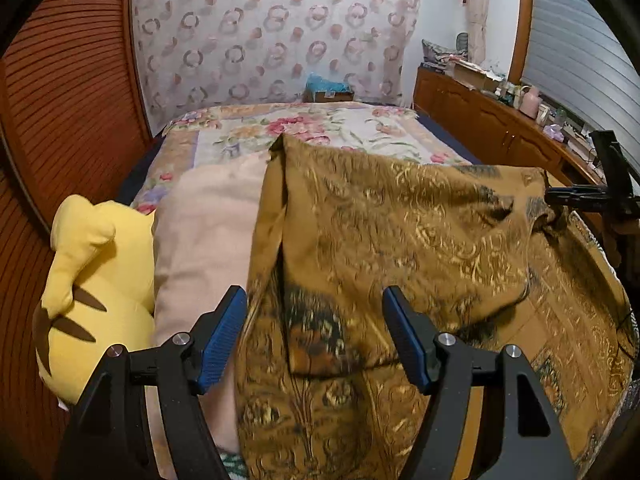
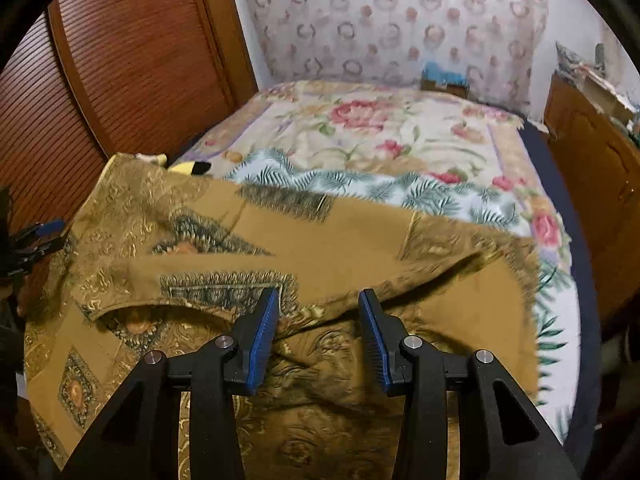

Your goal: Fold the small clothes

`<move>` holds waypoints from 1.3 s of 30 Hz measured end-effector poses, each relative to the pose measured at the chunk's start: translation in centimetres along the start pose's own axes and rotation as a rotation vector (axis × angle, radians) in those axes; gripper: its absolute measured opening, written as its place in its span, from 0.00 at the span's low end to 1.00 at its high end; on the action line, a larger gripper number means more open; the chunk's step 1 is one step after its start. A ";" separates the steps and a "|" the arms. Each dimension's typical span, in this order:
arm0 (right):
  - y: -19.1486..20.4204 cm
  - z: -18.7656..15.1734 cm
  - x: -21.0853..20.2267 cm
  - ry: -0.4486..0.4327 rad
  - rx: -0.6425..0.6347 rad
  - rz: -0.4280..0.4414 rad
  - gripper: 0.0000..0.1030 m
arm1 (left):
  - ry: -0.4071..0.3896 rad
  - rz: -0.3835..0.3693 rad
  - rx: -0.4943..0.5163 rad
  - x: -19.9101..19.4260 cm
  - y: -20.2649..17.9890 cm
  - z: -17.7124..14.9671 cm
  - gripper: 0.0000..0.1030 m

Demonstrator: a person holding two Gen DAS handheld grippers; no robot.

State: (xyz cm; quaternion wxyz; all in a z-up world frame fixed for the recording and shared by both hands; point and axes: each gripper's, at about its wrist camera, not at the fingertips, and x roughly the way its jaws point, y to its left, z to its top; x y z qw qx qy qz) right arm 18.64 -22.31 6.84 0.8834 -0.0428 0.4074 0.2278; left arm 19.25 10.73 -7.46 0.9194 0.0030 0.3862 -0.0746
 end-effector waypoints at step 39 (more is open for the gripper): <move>1.8 -10.2 -4.9 -0.129 0.005 0.053 0.03 | 0.008 0.015 -0.015 -0.4 -0.1 -2.8 0.45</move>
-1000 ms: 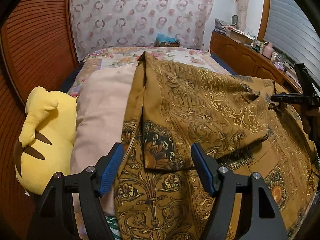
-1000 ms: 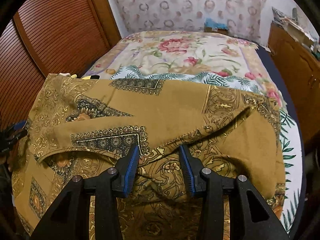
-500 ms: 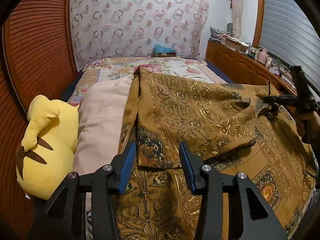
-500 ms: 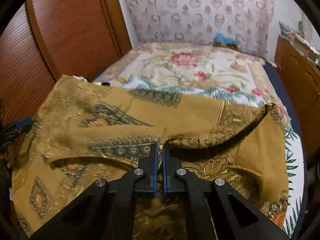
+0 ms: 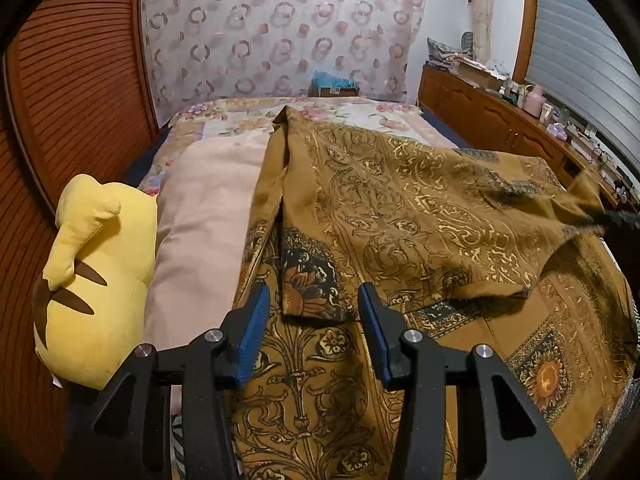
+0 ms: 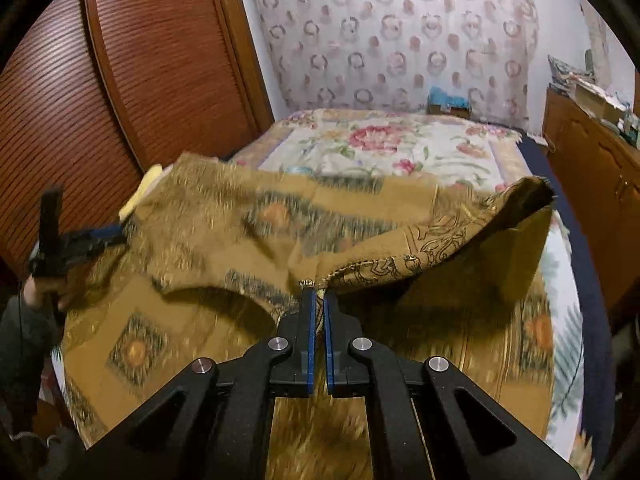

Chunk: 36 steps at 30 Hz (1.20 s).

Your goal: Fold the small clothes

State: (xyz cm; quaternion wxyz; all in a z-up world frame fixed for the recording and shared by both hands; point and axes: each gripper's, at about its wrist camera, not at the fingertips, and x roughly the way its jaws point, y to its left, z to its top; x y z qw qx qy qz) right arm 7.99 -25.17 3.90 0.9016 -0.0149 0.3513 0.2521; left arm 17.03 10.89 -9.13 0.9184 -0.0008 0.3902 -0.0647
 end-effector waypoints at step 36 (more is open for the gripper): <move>-10.9 -3.1 3.1 0.051 0.048 -0.168 0.02 | -0.023 0.008 0.037 -1.0 -1.4 0.8 0.04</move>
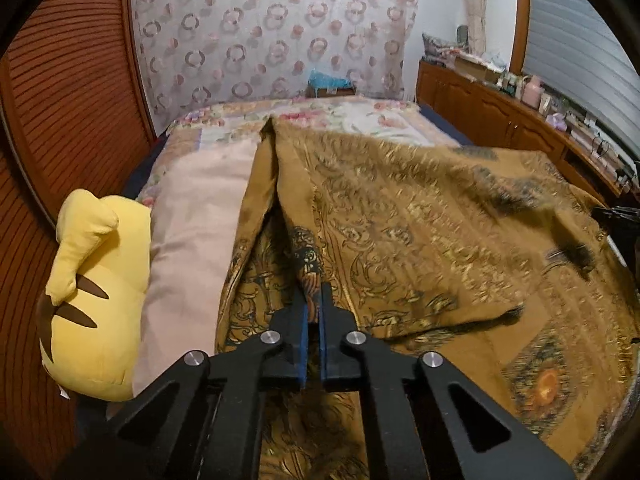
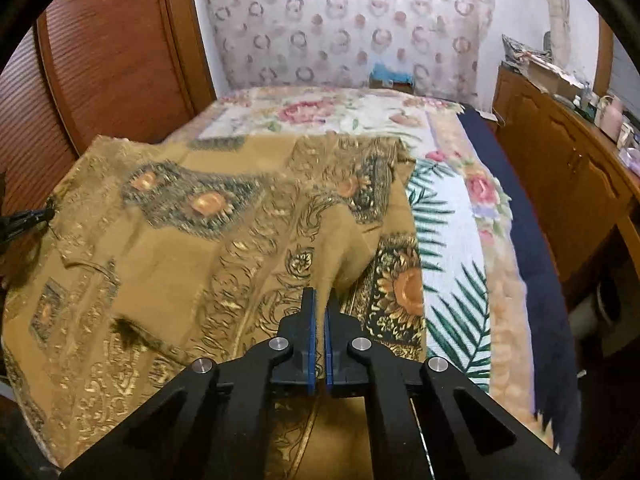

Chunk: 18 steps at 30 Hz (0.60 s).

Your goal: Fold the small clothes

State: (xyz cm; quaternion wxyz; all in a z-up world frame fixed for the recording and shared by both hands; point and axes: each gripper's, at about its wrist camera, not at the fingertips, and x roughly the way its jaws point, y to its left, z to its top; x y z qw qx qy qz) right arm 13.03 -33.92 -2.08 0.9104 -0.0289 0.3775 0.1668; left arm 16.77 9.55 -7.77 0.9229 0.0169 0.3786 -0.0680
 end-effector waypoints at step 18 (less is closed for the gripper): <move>0.0 -5.5 -11.2 -0.075 -0.050 0.056 0.01 | -0.134 -0.036 -0.029 -12.5 -0.6 -4.9 0.04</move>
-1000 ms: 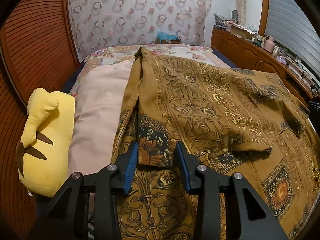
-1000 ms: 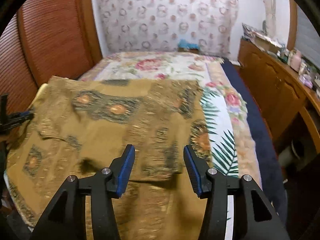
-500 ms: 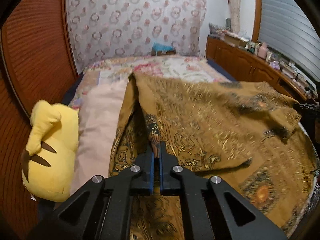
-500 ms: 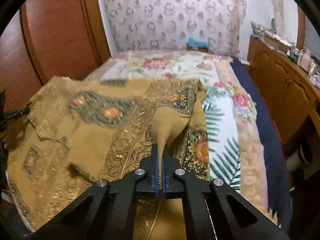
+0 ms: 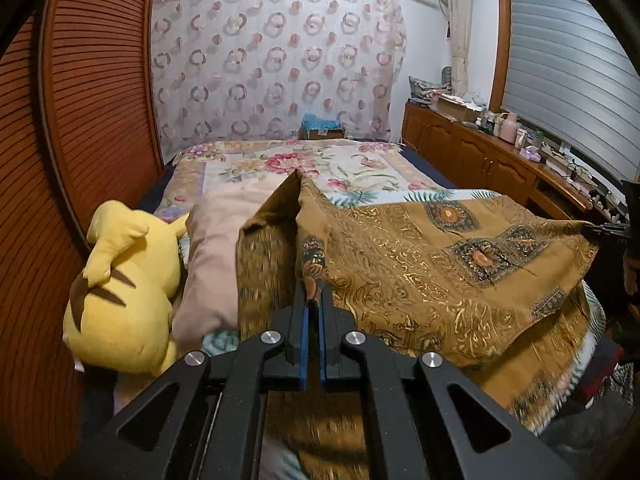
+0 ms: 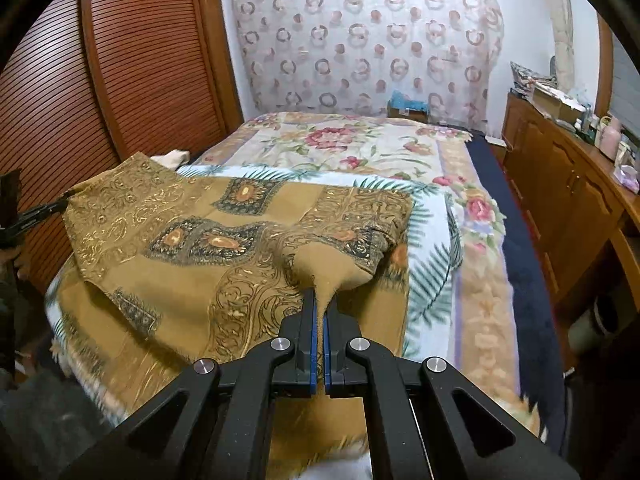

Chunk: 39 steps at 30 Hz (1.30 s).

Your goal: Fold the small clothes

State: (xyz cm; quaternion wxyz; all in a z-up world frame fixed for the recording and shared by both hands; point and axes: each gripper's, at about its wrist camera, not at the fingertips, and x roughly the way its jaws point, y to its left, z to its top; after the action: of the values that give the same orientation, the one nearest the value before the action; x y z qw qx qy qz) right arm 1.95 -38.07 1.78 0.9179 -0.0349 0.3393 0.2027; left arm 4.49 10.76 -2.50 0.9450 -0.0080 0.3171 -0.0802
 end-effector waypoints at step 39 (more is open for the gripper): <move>4.9 -0.9 3.3 0.038 -0.052 -0.098 0.48 | 0.179 0.025 -0.104 -0.4 1.2 -8.4 0.40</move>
State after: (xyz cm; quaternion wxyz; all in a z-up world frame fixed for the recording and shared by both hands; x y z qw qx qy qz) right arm 1.74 -32.60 -0.69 0.9189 -0.0791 0.3494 0.1654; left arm -0.75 12.35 -9.07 0.9122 -0.0459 0.4039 -0.0522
